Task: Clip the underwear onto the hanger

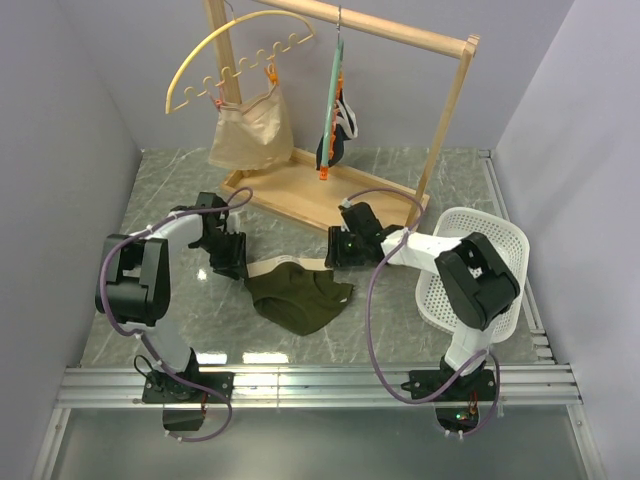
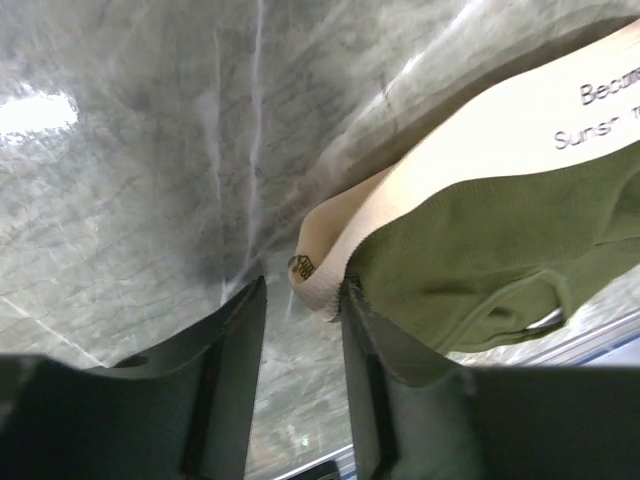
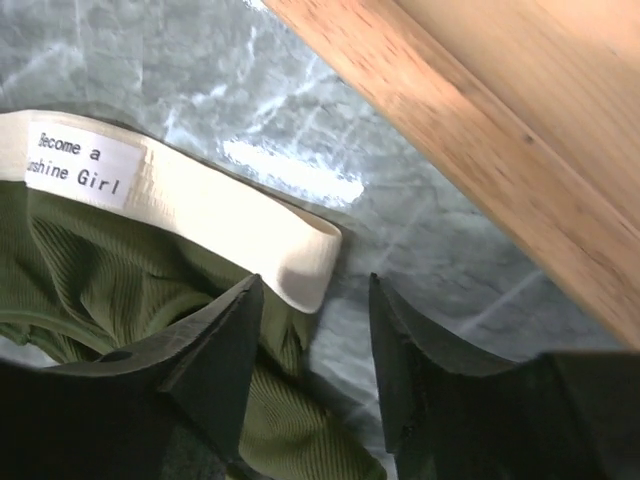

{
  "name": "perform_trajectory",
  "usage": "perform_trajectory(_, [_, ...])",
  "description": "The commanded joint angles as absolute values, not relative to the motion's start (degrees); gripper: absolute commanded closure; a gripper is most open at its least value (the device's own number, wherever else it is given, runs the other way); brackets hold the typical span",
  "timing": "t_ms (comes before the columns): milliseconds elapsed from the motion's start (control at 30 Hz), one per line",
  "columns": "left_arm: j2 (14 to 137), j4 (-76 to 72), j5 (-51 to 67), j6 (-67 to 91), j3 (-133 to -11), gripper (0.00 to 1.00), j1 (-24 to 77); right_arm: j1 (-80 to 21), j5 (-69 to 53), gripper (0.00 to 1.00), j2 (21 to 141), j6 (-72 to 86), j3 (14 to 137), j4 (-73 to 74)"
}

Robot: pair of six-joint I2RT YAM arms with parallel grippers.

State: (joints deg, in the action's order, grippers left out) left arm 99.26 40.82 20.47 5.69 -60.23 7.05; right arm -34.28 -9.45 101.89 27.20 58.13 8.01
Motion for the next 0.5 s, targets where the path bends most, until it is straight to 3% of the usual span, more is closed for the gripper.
perform_trajectory(0, [99.3,38.9,24.1,7.5,-60.6,0.6,6.7,-35.0,-8.8,0.47,103.4,28.0,60.9,5.7])
perform_trajectory(167, [99.9,35.5,26.1,9.3,-60.4,0.76,6.7,-34.5,-16.4,0.95,107.7,26.8,64.9,7.6])
perform_trajectory(200, [99.4,35.3,26.8,9.1,-60.3,0.88,6.5,-34.3,-17.9,1.0,107.3,26.5,65.0,7.6])
perform_trajectory(300, [96.6,36.3,27.3,7.7,-61.3,0.99,6.1,-33.3,-19.6,1.0,102.9,24.4,63.9,8.3])
perform_trajectory(467, [89.7,37.5,27.9,4.2,-61.5,1.0,4.7,-31.5,-19.8,1.0,89.5,19.6,60.7,12.5])
